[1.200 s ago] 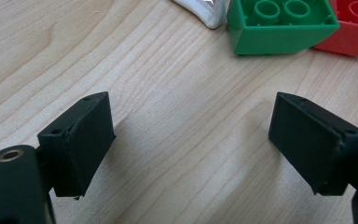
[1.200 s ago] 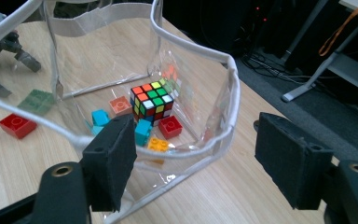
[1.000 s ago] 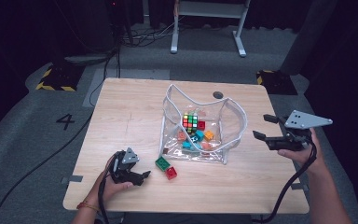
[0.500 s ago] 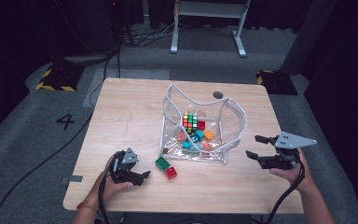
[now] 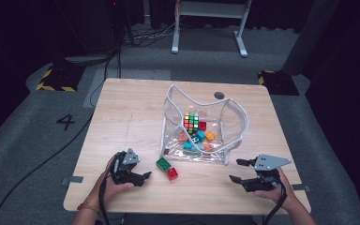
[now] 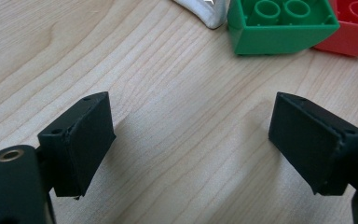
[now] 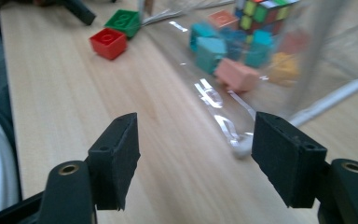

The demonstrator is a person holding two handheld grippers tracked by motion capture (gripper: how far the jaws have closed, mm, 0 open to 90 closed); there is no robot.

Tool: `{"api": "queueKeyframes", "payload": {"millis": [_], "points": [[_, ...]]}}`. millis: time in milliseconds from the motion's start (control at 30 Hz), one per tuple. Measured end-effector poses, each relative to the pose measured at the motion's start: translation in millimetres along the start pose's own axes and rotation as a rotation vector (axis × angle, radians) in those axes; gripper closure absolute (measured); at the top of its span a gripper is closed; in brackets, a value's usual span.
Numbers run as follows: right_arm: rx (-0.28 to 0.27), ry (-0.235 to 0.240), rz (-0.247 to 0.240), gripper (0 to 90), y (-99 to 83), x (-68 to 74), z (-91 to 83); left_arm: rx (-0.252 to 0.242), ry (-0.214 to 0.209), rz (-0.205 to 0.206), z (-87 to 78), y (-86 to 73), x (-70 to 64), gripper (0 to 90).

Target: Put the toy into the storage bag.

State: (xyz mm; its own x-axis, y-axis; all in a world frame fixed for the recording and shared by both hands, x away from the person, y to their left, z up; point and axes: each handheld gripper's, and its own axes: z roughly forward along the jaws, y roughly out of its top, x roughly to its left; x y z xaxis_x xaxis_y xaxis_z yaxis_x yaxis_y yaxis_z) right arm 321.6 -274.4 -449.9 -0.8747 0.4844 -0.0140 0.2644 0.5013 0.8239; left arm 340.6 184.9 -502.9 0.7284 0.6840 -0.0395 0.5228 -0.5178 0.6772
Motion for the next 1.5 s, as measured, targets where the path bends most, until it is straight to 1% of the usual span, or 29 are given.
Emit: {"api": "queueKeyframes", "payload": {"millis": [67,167,300,333,400,500,533,567,600,633,700,733,767,800,833,867,933,967,1033,1067,1100,1167,1233,1267,1300,1367,1400,1467,1500], "points": [[0.009,0.025,-0.012,32.4,-0.3,5.4,7.9,0.0,-0.001,-0.001,0.0,0.0,0.0,14.1],[0.041,0.056,-0.031,32.4,0.9,14.9,24.9,0.0,0.0,0.0,0.0,0.0,0.0,14.1],[0.053,0.085,-0.035,32.4,4.8,22.8,43.9,0.0,0.0,0.0,0.0,0.0,0.0,14.1],[0.045,0.097,-0.043,32.5,6.7,25.0,49.9,0.0,-0.001,-0.001,0.0,0.0,0.0,14.1],[0.053,0.12,-0.082,32.4,10.4,28.6,61.4,0.0,-0.001,-0.001,0.0,0.0,0.0,14.1],[0.088,0.143,-0.066,32.4,16.1,40.5,78.5,-0.001,-0.001,-0.001,0.1,0.0,0.0,14.1],[0.09,0.149,-0.078,32.4,17.9,43.3,85.0,0.001,0.0,0.004,-0.1,0.1,0.2,14.1],[0.086,0.152,-0.11,32.4,20.3,45.0,92.0,0.0,-0.001,0.0,0.0,0.0,0.0,14.1],[0.091,0.151,-0.111,32.4,22.1,47.1,96.1,0.001,0.001,0.006,-0.2,0.1,0.4,14.1],[0.108,0.155,-0.093,32.4,25.3,52.3,102.9,-0.001,-0.001,-0.001,0.1,0.0,0.0,14.1],[0.112,0.162,-0.103,32.4,30.9,56.8,113.2,0.001,0.002,0.007,-0.2,0.1,0.4,14.1],[0.11,0.17,-0.141,32.4,33.4,55.9,118.4,-0.001,0.001,0.001,0.0,0.0,0.1,14.1],[0.103,0.172,-0.115,32.5,36.1,59.1,123.8,0.0,-0.001,-0.001,0.0,0.0,0.0,14.1],[0.079,0.185,-0.148,32.5,38.4,57.8,129.4,-0.001,-0.001,-0.001,0.1,0.0,0.0,14.1],[0.098,0.18,-0.116,32.5,41.1,60.9,133.5,0.0,-0.001,-0.001,0.0,0.0,0.0,14.1],[0.109,0.177,-0.121,32.5,42.5,61.6,136.3,0.0,0.002,0.002,-0.1,0.0,0.1,14.1],[0.104,0.188,-0.129,32.5,45.7,64.7,146.4,0.0,0.003,0.002,-0.2,-0.1,0.1,14.2],[0.112,0.186,-0.122,32.5,46.6,66.2,149.3,0.0,0.011,0.005,-0.6,-0.1,0.1,14.2],[0.095,0.192,-0.144,32.6,49.0,64.7,156.4,-0.001,0.01,0.005,-0.5,-0.1,0.1,14.2],[0.08,0.198,-0.134,32.6,50.0,64.3,159.6,-0.001,0.01,0.005,-0.5,-0.1,0.1,14.2],[0.085,0.203,-0.142,32.6,51.0,63.7,161.2,0.0,0.012,0.006,-0.6,-0.1,0.2,14.2],[0.085,0.179,-0.139,32.5,52.6,66.6,165.3,-0.001,0.01,0.005,-0.5,-0.1,0.1,14.2],[0.083,0.177,-0.149,32.1,54.1,66.6,168.3,-0.001,0.01,0.005,-0.5,-0.1,0.1,14.2],[0.079,0.17,-0.138,31.8,54.4,68.2,170.4,-0.001,0.01,0.005,-0.5,-0.1,0.1,14.2],[0.085,0.165,-0.15,31.9,54.9,67.0,171.3,-0.001,0.01,0.005,-0.5,-0.1,0.1,14.2],[0.077,0.168,-0.129,31.8,55.5,66.7,174.0,-0.001,0.01,0.004,-0.5,-0.1,0.2,14.2],[0.078,0.168,-0.146,31.8,55.9,65.1,174.7,-0.001,-0.001,-0.001,-0.1,-0.2,0.0,14.2],[0.093,0.167,-0.129,31.6,57.4,64.9,177.1,-0.001,-0.001,0.001,-0.1,-0.1,0.2,14.2],[0.112,0.17,-0.141,31.4,58.2,63.1,177.7,-0.002,0.0,0.002,0.0,-0.1,0.2,14.2]]}}
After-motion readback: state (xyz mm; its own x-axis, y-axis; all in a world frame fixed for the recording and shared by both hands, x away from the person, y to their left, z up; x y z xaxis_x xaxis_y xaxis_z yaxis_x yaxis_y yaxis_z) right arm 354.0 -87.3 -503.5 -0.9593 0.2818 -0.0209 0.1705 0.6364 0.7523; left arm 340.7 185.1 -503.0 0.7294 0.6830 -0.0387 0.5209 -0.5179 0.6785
